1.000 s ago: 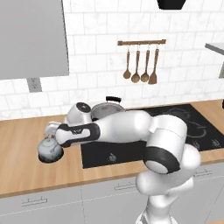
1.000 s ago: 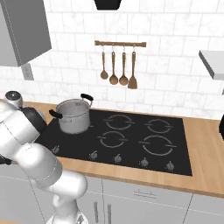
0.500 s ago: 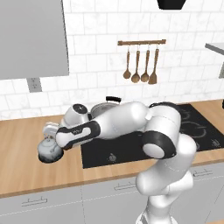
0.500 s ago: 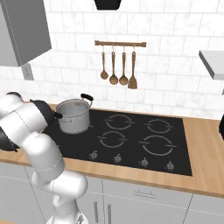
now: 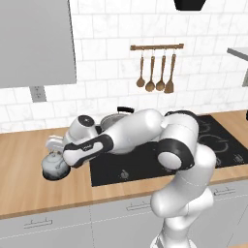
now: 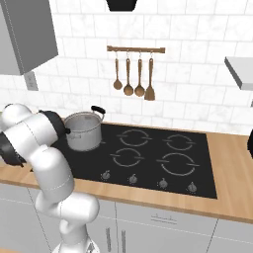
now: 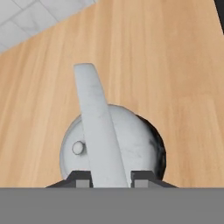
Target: Pick the kettle from the counter and place it on a stove burner. Then turn the burner on.
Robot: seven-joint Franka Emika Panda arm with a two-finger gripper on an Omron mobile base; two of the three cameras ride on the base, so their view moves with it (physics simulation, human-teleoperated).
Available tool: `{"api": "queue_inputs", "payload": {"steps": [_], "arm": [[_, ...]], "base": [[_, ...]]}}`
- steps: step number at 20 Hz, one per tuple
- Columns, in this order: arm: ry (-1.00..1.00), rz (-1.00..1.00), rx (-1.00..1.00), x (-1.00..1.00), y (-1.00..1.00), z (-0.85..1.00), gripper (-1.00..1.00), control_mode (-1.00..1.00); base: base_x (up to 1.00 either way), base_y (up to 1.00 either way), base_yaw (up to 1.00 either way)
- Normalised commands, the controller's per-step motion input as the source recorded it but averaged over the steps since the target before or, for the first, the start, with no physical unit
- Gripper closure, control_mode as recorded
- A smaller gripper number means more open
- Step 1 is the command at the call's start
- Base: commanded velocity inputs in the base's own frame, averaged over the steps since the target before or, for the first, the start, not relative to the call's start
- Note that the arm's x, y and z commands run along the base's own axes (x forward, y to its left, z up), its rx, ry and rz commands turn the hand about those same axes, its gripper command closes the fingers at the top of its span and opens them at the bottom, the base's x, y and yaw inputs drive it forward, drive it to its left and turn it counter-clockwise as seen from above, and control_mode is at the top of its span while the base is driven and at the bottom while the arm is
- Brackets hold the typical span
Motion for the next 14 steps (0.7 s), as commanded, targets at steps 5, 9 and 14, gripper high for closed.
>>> {"api": "queue_inputs", "payload": {"steps": [5, 9, 14], "arm": [[0.00, 0.00, 0.00, -0.07, 0.00, 0.00, 1.00, -1.00], [-0.07, 0.00, 0.00, -0.59, 0.00, 0.17, 1.00, -1.00], [-0.15, 0.00, 0.00, -0.76, 0.00, 0.41, 1.00, -1.00]], "base": [[0.00, 0.00, 0.00], [0.00, 0.00, 0.00], [0.00, 0.00, 0.00]]}}
